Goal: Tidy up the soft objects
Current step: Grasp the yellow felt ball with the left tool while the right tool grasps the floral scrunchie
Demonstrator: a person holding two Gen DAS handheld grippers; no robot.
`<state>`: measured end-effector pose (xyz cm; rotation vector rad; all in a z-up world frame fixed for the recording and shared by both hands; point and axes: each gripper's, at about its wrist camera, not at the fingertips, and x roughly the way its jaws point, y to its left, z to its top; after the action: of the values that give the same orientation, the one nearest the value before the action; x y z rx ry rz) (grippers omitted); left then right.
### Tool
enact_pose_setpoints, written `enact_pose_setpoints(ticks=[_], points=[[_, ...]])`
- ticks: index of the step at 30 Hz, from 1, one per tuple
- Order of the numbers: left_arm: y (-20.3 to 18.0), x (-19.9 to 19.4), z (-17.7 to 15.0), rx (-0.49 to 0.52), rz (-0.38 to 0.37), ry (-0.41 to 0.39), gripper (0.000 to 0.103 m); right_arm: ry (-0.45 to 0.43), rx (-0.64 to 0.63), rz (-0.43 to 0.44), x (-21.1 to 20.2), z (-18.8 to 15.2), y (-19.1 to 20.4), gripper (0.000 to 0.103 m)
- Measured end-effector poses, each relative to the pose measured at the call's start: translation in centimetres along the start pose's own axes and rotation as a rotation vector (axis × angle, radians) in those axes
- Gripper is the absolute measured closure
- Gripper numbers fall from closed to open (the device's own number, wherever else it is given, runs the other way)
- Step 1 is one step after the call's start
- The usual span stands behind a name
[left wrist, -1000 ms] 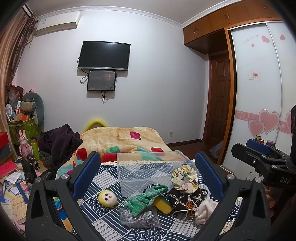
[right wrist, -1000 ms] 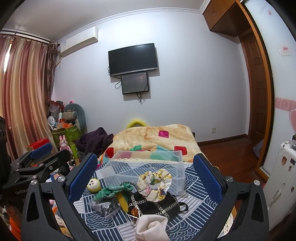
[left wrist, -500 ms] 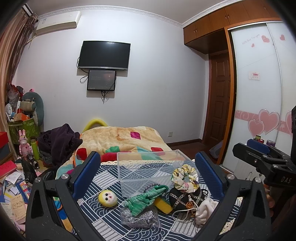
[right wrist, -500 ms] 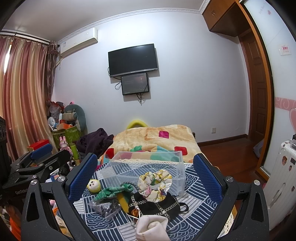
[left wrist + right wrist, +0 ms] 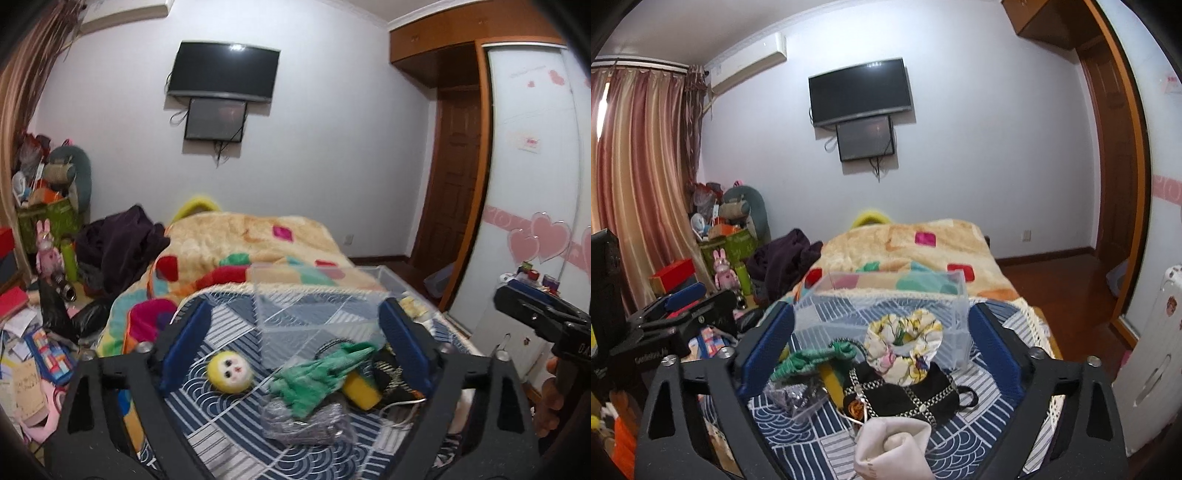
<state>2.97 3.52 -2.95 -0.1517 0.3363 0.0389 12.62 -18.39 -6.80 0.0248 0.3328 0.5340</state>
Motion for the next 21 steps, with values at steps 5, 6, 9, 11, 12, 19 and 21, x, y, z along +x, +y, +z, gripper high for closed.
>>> enact_pose_setpoints(ticks=[5, 6, 9, 11, 12, 19, 21], points=[[2.1, 2.6, -1.2, -0.043, 0.037, 0.066, 0.022, 0.064, 0.017, 0.006, 1.9, -0.9, -0.6, 0.023], [2.4, 3.2, -1.5, -0.045, 0.047, 0.078, 0.024, 0.077, 0.019, 0.004, 2.2, -1.1, -0.8, 0.025], [3.4, 5.1, -2.5, -0.053, 0.077, 0.13, 0.027, 0.126, 0.03, -0.01, 3.5, -1.7, -1.4, 0.029], [4.3, 6.4, -3.3, -0.065, 0.094, 0.166, 0.03, 0.172, 0.053, -0.018, 4.5, -2.2, -2.1, 0.032], [4.7, 6.9, -3.6, -0.072, 0.097, 0.181, 0.03, 0.19, 0.064, -0.014, 4.9, -2.4, -2.5, 0.035], [6.3, 9.9, -5.4, -0.13, 0.126, 0.276, 0.031, 0.263, 0.094, 0.011, 6.7, -3.5, -2.7, 0.035], [6.6, 10.4, -5.8, -0.146, 0.118, 0.293, 0.035, 0.278, 0.089, 0.02, 7.1, -3.7, -2.4, 0.035]])
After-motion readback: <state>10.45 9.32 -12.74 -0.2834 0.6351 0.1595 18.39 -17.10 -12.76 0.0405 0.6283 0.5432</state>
